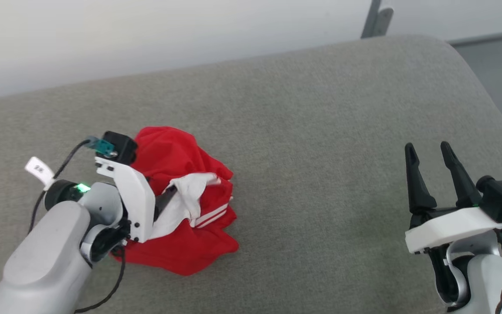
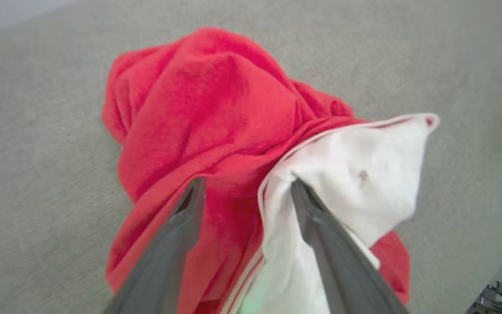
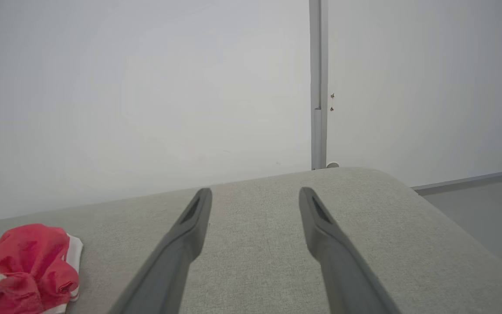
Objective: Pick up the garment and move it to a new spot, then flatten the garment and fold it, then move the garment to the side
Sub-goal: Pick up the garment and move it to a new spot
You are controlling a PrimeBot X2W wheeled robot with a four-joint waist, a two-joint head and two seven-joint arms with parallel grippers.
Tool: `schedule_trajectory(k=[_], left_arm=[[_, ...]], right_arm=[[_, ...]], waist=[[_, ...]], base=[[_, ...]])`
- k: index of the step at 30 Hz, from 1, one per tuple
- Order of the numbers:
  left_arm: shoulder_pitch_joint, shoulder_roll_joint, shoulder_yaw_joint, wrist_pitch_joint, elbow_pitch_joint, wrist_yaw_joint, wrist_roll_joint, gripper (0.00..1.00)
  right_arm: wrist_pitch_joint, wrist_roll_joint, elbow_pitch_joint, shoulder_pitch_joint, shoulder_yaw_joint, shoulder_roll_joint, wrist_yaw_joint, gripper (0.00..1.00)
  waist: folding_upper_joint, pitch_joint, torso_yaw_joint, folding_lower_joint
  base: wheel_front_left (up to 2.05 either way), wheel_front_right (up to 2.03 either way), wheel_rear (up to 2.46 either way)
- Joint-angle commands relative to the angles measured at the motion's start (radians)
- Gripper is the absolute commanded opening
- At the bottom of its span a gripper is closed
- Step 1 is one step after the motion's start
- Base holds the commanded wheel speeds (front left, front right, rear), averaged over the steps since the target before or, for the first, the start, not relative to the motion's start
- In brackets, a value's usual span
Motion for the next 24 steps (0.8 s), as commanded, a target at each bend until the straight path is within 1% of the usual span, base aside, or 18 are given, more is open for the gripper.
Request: schedule_trajectory(k=[1, 4, 8, 10, 16, 19, 21, 24], left_arm=[[0.021, 0.009, 0.010, -0.028, -0.023, -0.003, -0.012, 1.00], [0.061, 0.030, 0.038, -0.098, -0.078, -0.004, -0.021, 1.00], [0.126, 0.064, 0.081, -0.214, -0.163, 0.027, -0.003, 1.00], [0.165, 0.085, 0.098, -0.277, -0.211, 0.033, 0.010, 1.00], [0.324, 0.133, 0.186, -0.474, -0.324, 0.098, 0.022, 1.00], [0.407, 0.142, 0.227, -0.567, -0.364, 0.132, 0.023, 1.00], [0.464, 0.138, 0.248, -0.615, -0.390, 0.156, 0.019, 1.00], [0.536, 0.143, 0.280, -0.680, -0.410, 0.178, 0.012, 1.00]], right_arm=[[0.002, 0.000, 0.000, 0.012, -0.001, -0.005, 0.000, 1.00], [0.010, -0.004, -0.001, 0.030, -0.003, -0.012, 0.000, 1.00], [0.009, -0.006, -0.001, 0.053, 0.002, -0.022, 0.000, 1.00], [0.008, -0.002, 0.002, 0.064, 0.005, -0.026, 0.000, 1.00], [0.001, -0.001, 0.014, 0.084, 0.012, -0.034, 0.000, 1.00], [-0.004, -0.004, 0.024, 0.093, 0.012, -0.041, 0.000, 1.00], [-0.009, -0.005, 0.030, 0.101, 0.010, -0.043, 0.000, 1.00], [-0.011, -0.004, 0.036, 0.102, 0.008, -0.047, 0.000, 1.00]], waist=[[0.0000, -0.030, 0.027, 0.0000], [0.0000, -0.061, 0.051, 0.0000], [0.0000, -0.101, 0.080, 0.0000], [0.0000, -0.118, 0.094, 0.0000], [0.0000, -0.146, 0.128, 0.0000], [0.0000, -0.156, 0.145, 0.0000], [0.0000, -0.162, 0.157, 0.0000], [0.0000, -0.170, 0.173, 0.0000]], base=[[0.00, 0.00, 0.00], [0.00, 0.00, 0.00], [0.00, 0.00, 0.00], [0.00, 0.00, 0.00], [0.00, 0.00, 0.00], [0.00, 0.00, 0.00], [0.00, 0.00, 0.00], [0.00, 0.00, 0.00]])
